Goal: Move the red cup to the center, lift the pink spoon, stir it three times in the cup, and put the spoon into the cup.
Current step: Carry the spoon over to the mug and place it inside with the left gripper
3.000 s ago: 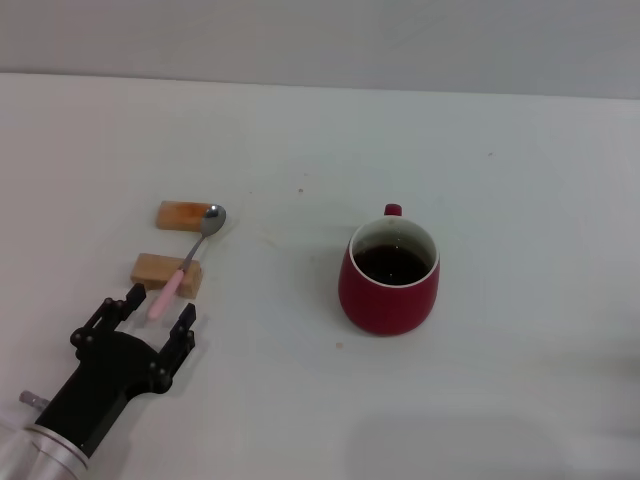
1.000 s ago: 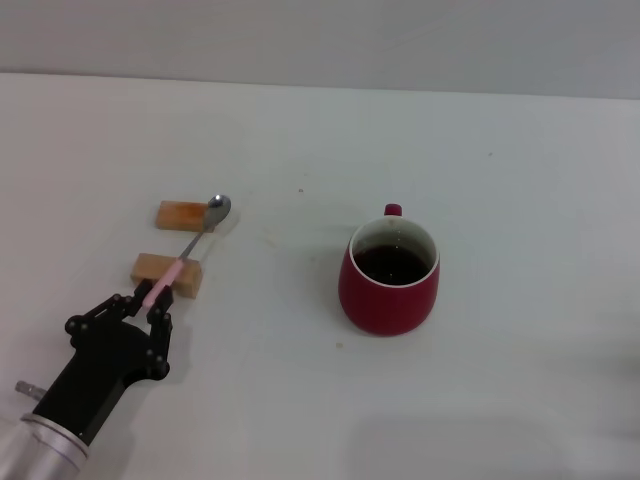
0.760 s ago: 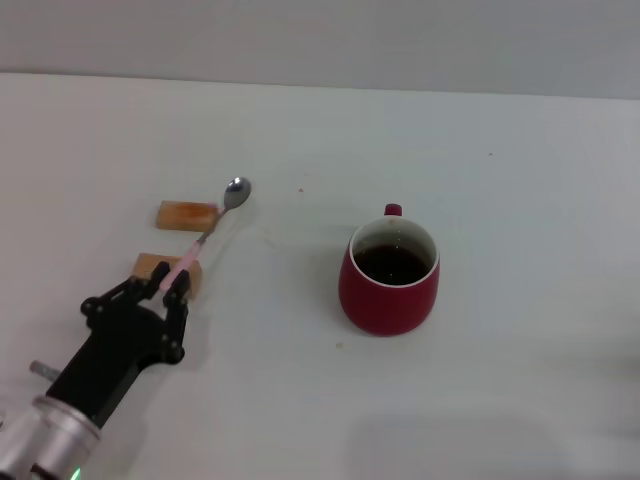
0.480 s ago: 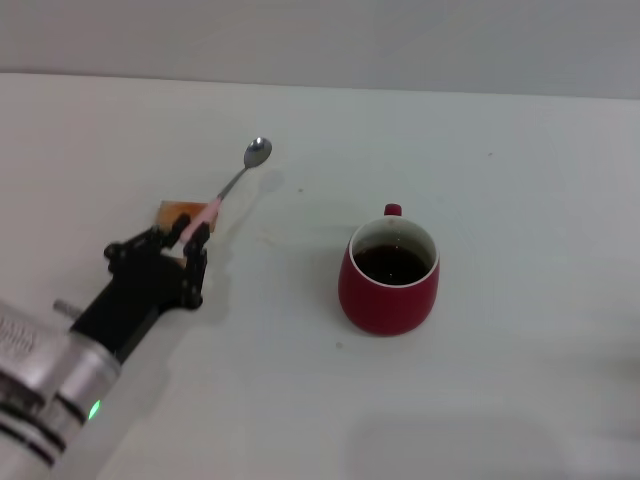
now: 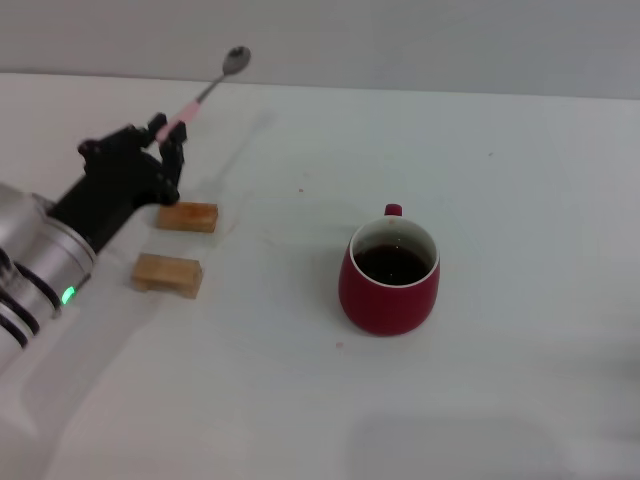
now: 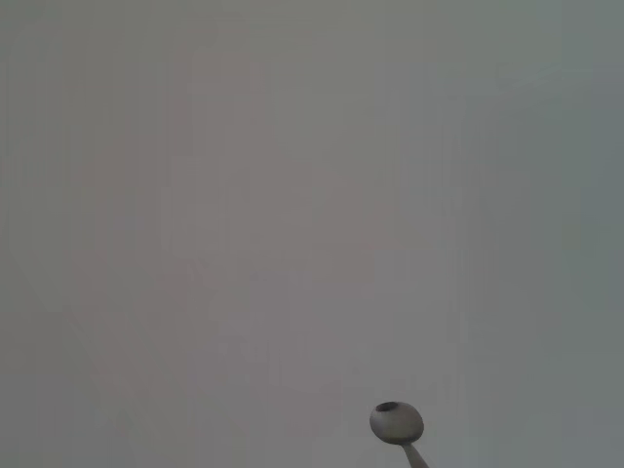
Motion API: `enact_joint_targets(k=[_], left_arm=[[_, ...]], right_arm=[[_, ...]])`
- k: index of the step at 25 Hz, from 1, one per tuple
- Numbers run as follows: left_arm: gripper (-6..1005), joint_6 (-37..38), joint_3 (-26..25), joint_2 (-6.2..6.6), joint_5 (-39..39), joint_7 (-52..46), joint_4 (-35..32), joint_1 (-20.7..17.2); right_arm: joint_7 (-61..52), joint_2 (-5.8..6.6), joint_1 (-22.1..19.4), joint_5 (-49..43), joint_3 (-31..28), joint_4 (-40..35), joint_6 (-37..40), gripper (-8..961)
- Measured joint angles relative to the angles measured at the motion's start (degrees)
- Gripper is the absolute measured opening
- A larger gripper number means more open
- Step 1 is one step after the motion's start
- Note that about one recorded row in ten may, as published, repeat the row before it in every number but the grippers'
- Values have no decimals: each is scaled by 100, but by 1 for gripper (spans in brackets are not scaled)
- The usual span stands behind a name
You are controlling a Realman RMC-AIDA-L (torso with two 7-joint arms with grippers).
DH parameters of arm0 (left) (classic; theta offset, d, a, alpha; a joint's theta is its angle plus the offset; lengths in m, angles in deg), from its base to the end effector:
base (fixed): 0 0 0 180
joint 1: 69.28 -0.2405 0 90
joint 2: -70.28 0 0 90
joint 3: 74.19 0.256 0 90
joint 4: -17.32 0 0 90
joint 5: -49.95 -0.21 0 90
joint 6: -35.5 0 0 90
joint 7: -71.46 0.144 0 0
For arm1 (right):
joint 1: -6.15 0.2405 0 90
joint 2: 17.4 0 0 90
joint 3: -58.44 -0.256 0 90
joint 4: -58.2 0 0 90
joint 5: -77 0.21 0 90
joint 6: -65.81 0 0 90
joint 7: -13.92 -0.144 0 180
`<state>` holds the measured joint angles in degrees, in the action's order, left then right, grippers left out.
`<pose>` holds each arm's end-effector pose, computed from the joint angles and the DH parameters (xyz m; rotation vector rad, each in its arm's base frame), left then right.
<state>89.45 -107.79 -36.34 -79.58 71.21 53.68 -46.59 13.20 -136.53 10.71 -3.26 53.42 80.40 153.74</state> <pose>-0.2800 0.3388 -0.0275 -1.9239 -0.4146 -0.7026 0.3704 0.1764 -0.0259 -1.2556 0.7286 0.6675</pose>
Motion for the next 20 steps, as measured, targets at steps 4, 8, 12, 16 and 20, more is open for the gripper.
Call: enact_joint_targets(k=[4,8,12,16,20], left_arm=[[170,-935,-732,192,-611,54,556,-149],[170,-1778,-1578,179,-1624,-7,1129,-427],[170,-2850,-2290,160,-2465,-34,2037,-760],[170,-3815,-2544,175,-2837,-14,2745,-871],[170,-4536,-2595,303,-3007,25,3328,-876]], right_arm=[[-12,2,0,10,-18,-22,0,-1],[-14,4,0,13,-31,-21,0,0],[-14,4,-2,19,-34,-16,0,0],[-17,4,-7,25,-34,-7,-2,0],[-19,4,-9,28,-34,-10,-11,0]])
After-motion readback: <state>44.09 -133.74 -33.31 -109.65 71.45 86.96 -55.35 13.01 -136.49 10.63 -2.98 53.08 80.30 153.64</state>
